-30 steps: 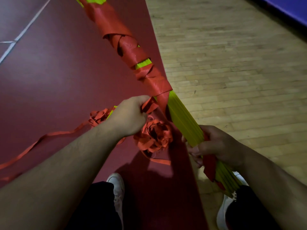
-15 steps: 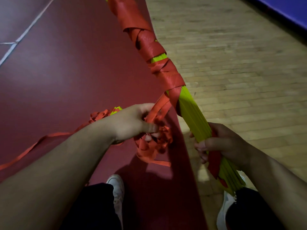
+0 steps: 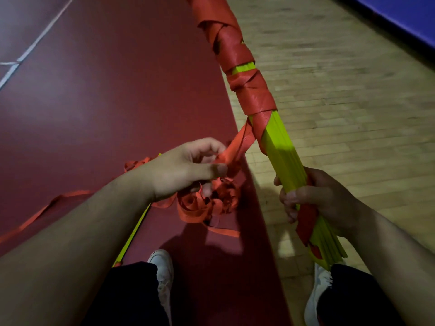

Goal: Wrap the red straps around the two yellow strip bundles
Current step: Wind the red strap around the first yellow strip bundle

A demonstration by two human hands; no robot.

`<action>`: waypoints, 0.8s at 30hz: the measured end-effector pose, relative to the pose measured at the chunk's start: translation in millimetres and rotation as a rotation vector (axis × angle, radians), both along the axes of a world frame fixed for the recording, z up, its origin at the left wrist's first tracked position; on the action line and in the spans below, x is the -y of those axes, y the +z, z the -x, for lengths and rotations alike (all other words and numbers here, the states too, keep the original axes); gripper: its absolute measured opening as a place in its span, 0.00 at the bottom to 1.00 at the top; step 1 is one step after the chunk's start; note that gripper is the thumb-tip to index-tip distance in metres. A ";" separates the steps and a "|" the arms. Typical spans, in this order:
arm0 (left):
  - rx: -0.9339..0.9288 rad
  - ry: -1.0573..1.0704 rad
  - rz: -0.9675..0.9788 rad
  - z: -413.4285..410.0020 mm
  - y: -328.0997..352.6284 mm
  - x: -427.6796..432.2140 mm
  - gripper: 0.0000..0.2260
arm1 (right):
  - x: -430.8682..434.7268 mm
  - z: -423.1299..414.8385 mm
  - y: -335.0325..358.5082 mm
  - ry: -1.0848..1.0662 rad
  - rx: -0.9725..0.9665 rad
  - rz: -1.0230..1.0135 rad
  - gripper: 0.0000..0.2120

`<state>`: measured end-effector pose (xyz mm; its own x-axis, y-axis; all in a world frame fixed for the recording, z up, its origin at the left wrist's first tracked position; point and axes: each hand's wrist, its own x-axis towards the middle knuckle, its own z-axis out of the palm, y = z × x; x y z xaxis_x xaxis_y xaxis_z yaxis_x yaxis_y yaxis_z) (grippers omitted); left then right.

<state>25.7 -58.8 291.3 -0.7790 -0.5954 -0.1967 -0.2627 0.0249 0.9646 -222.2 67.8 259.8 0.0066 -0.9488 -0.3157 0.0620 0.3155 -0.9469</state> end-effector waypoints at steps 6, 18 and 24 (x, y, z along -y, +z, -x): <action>0.031 -0.002 -0.100 -3.8 -6.1 -2.7 0.21 | -1.7 -1.0 1.7 0.013 -0.001 0.001 0.27; 0.005 -0.083 -0.009 -3.6 -9.8 3.5 0.20 | -2.3 4.3 -1.2 -0.003 -0.036 -0.016 0.23; 0.290 0.016 0.472 -0.5 -24.1 9.6 0.16 | -2.0 -4.2 -2.2 0.079 -0.141 -0.016 0.20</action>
<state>26.2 -68.4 267.2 -0.7229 -0.6821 -0.1104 -0.5194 0.4310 0.7379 -217.9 69.8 257.6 0.0354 -0.9420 -0.3336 -0.0972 0.3290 -0.9393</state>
